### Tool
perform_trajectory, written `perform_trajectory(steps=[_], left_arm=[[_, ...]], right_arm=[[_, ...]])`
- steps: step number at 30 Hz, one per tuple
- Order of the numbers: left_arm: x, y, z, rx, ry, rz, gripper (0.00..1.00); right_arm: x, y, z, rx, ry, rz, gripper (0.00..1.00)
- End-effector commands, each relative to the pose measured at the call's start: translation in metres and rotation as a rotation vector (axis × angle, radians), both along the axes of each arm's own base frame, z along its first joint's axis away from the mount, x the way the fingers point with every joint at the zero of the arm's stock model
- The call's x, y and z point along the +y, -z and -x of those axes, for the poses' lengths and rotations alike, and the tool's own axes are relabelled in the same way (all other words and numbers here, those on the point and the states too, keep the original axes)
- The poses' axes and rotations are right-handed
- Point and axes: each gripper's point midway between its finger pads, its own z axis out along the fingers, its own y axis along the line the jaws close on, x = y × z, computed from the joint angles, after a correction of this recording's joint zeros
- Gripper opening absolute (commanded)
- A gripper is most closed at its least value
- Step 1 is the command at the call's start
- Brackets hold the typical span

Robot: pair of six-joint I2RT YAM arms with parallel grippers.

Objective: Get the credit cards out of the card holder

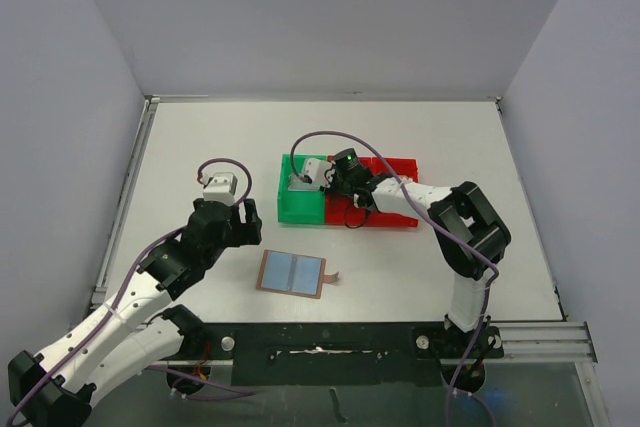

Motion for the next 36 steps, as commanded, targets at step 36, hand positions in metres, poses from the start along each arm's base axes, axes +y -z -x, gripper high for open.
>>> perform_trajectory(steps=[36], left_arm=[[-0.01, -0.009, -0.007, -0.039, 0.029, 0.034, 0.75]], right_arm=[[0.012, -0.135, 0.005, -0.119, 0.182, -0.555, 0.5]])
